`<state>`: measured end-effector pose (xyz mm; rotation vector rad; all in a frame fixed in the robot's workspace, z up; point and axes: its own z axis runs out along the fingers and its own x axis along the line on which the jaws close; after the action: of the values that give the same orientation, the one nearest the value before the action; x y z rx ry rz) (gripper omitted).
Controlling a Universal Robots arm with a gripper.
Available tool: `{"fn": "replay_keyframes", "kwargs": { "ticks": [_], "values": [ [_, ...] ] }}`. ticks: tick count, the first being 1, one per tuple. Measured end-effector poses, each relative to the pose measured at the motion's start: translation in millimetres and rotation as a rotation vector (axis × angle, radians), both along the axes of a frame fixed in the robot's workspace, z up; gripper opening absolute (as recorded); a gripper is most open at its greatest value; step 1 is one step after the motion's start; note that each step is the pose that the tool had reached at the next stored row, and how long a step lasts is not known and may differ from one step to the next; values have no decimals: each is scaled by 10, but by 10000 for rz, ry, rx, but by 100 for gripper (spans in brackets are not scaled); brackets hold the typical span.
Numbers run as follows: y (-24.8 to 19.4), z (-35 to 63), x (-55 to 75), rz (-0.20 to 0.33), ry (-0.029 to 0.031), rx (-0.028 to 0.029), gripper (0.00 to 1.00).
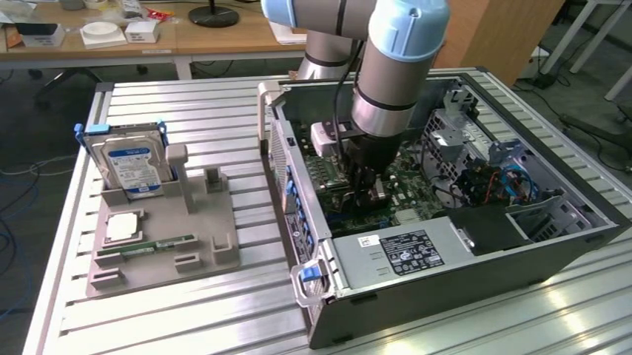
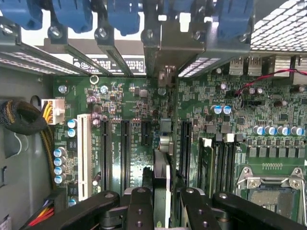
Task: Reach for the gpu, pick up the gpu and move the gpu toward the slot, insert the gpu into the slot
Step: 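Insert the gpu into the slot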
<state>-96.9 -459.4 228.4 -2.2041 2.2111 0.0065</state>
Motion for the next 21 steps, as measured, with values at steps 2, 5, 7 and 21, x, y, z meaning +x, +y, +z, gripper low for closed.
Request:
{"fn": "replay_keyframes", "kwargs": {
  "ticks": [2, 5, 7, 21],
  "values": [
    [0, -1, 0, 1, 4, 4, 27],
    [0, -1, 0, 0, 4, 5, 27],
    [5, -13, -6, -10, 2, 41, 27],
    [0, 453, -1, 0, -49, 5, 34]
  ]
}}
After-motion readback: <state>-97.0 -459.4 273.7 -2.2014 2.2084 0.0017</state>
